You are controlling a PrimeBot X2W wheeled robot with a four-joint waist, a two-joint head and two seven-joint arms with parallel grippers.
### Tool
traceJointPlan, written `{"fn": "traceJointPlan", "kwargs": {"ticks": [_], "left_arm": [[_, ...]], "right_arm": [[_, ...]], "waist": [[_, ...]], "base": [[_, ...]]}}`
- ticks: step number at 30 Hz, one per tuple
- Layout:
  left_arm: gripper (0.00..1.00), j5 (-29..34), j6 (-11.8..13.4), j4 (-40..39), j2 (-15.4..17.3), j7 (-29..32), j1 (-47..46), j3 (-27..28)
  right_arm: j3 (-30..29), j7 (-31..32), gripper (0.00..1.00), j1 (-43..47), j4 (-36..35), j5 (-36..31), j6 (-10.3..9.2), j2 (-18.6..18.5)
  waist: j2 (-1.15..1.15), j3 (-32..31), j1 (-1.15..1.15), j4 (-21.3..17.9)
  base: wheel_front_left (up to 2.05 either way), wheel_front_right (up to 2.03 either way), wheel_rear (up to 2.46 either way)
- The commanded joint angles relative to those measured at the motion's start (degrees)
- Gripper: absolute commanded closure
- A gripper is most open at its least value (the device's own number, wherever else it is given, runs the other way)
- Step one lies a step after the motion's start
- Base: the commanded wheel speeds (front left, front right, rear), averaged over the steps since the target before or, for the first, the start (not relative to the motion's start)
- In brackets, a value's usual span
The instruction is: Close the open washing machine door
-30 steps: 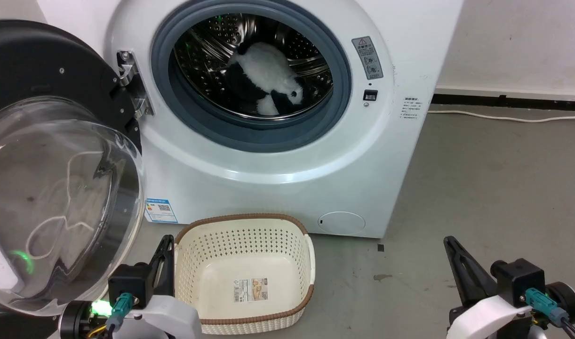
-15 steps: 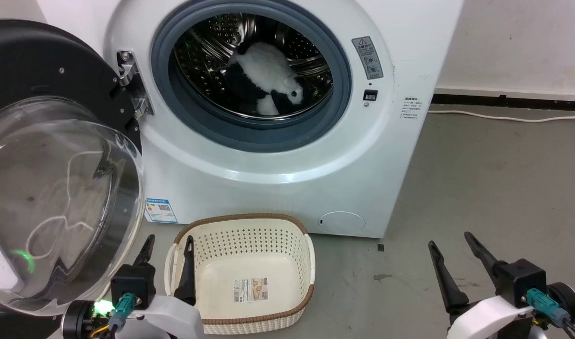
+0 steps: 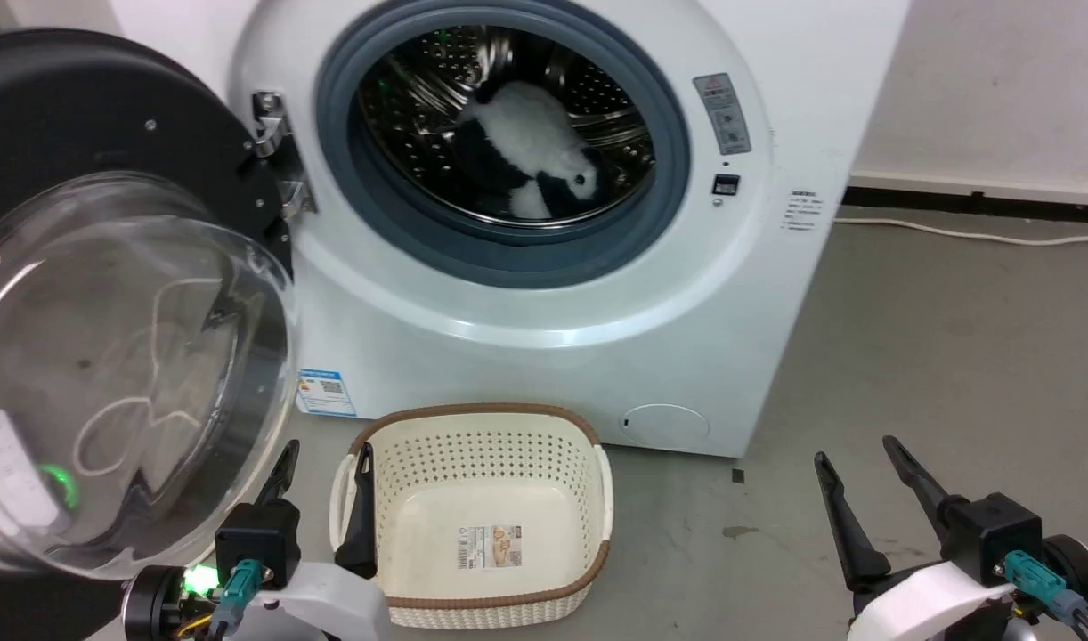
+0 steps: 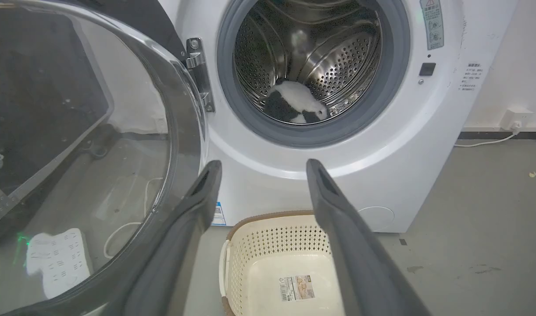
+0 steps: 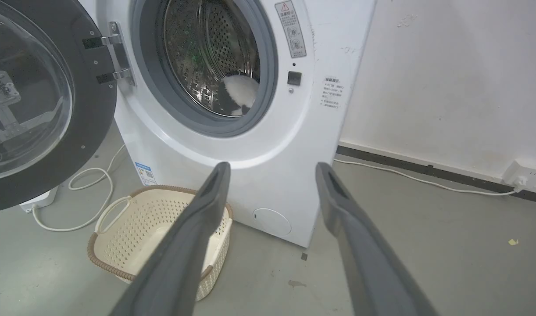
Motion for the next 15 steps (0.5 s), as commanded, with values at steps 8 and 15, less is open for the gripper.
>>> {"fn": "traceJointPlan", "kwargs": {"ticks": [8,15], "left_arm": [[0.00,-0.28,0.42,0.13,0.47,-1.42,0.31,-0.74],[0.00,-0.40,1.01,-0.47,0.62,-2.25,0.88,-0.86]], "right_arm": [[0.20,-1.33,0.00,0.92,0.32,0.75,0.01,0.06],[1.33,-2.16,0.00,0.47,0.66,0.74,0.02,0.07]], "waist": [[0.00,-0.70,0.00,3.41],[0.00,-0.43,0.00,5.85]], "base": [[0.00,0.00,0.00],[0.00,0.00,0.00]]}}
